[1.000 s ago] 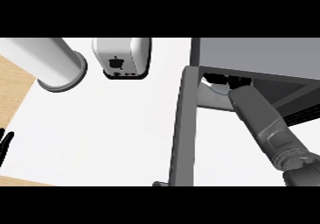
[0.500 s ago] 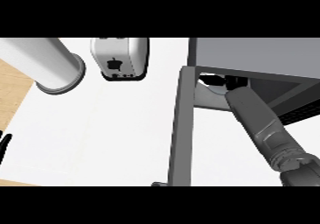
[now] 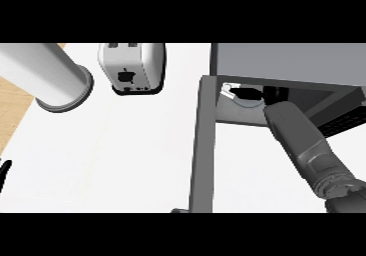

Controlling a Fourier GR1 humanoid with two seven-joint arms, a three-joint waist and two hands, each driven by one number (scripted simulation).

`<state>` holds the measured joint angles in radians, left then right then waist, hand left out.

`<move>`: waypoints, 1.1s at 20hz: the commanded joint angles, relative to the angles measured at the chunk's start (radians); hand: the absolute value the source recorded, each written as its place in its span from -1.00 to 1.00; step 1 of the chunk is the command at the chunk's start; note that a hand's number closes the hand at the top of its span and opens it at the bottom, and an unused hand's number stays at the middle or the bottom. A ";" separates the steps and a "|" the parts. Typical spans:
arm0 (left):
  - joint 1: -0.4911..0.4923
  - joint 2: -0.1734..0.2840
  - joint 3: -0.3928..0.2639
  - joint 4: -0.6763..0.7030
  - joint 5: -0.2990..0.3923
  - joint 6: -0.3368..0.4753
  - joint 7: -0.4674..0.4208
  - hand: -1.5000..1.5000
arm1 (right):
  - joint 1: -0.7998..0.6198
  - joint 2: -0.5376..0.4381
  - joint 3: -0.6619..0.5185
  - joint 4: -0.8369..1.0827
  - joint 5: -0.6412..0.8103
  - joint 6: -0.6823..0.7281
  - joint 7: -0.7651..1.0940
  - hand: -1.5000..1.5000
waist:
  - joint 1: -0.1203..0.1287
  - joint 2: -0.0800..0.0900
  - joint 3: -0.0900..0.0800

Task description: Pick up the milk, place it into the microwave and close the microwave

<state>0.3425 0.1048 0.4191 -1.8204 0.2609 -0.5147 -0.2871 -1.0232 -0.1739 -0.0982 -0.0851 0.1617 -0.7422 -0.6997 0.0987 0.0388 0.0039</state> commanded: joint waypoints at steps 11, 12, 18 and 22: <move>0.082 -0.073 -0.046 -0.088 -0.068 0.005 -0.028 -1.00 | 0.134 0.060 -0.095 -0.069 -0.099 0.273 -0.196 -1.00 | -0.052 -0.022 -0.002; 0.071 -0.071 -0.042 -0.048 -0.084 0.012 -0.027 -1.00 | 0.155 0.050 -0.101 -0.082 -0.108 0.303 -0.213 -1.00 | -0.064 -0.025 -0.002; 0.159 -0.073 -0.120 -0.148 0.006 -0.106 0.047 -1.00 | 0.234 0.109 -0.100 -0.120 -0.133 0.446 -0.240 -1.00 | -0.089 -0.039 -0.003; 0.165 -0.089 -0.155 -0.108 -0.061 -0.132 -0.012 -1.00 | 0.307 0.171 -0.087 -0.148 -0.148 0.559 -0.285 -1.00 | -0.094 -0.042 -0.004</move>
<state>0.4742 0.0343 0.3011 -1.9223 0.2214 -0.6121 -0.2812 -0.7752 -0.0453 -0.1920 -0.2080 0.0305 -0.3000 -0.9407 0.0143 0.0029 0.0009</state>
